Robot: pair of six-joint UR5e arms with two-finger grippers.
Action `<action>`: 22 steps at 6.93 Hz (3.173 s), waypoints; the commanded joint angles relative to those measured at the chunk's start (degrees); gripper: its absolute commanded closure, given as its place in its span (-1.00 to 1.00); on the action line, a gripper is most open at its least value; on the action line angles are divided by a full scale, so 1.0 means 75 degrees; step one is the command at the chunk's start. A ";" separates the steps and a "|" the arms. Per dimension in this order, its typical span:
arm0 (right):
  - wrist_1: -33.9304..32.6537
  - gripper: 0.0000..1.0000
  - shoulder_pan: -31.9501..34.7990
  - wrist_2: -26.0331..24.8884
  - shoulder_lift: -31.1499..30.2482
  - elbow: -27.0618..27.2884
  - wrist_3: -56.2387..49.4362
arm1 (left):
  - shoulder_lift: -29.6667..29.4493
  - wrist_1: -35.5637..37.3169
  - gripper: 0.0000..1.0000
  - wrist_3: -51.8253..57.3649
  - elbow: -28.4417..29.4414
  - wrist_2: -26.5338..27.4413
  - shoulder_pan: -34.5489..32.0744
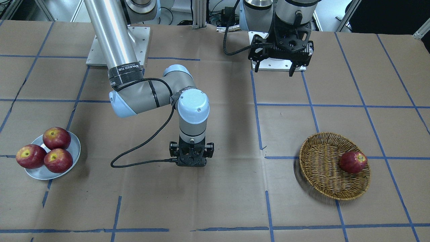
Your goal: Transfer apple from basket to plate
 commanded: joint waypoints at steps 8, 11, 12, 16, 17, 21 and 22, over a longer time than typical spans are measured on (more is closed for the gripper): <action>0.1423 -0.15 -0.5359 0.0642 -0.3101 0.1591 -0.5671 | -0.0045 0.0013 -0.98 0.0012 -0.0011 0.0008 0.0006; 0.1306 -0.15 -0.6559 0.1056 -0.2729 0.1615 -0.7400 | -0.0092 0.0025 -0.98 0.0000 -0.0011 0.0008 0.0029; 0.0969 -0.15 -0.6619 0.1057 -0.2460 0.1638 -0.7588 | -0.0092 0.0025 -0.98 0.0000 -0.0011 0.0008 0.0029; 0.0966 -0.22 -0.6597 0.1045 -0.2317 0.1638 -0.7590 | -0.0138 0.0025 -0.98 -0.0011 -0.0011 0.0008 0.0029; 0.0977 -0.70 -0.6608 0.1010 -0.2293 0.1661 -0.7613 | -0.0139 0.0025 -0.98 0.0000 -0.0011 0.0008 0.0029; 0.1280 -0.99 -0.6434 0.1033 -0.2782 0.1219 -0.7520 | -0.0092 0.0002 -0.98 0.0000 -0.0011 0.0008 0.0041; 0.1850 -0.99 -0.6119 0.1033 -0.3017 0.0903 -0.7438 | -0.0092 0.0002 -0.98 0.0000 -0.0011 0.0008 0.0029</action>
